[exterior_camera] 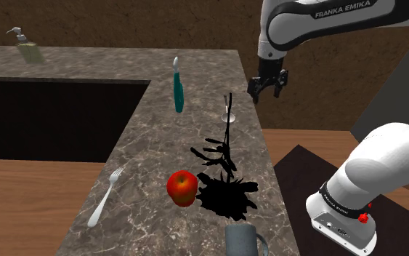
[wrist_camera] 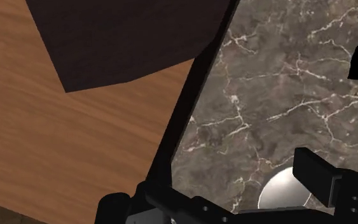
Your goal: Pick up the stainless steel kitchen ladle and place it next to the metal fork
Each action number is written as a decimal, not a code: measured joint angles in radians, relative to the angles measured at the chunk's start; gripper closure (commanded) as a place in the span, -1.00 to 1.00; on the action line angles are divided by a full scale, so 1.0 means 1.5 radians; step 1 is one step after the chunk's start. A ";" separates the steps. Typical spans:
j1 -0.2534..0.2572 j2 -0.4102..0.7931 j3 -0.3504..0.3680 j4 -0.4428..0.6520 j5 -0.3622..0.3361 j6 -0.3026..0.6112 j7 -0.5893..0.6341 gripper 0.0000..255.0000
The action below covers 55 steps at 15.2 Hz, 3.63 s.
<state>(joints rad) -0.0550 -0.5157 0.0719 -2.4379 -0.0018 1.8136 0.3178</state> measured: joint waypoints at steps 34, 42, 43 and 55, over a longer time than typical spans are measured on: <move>-0.032 0.413 0.003 0.153 0.085 0.362 0.199 1.00; -0.032 0.410 0.003 0.154 0.085 0.358 0.200 1.00; -0.032 0.406 0.003 0.157 0.084 0.351 0.201 1.00; -0.033 0.354 0.002 0.207 0.079 0.250 0.211 1.00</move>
<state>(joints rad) -0.1053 0.0159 0.0748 -2.1279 0.1170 2.1888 0.6341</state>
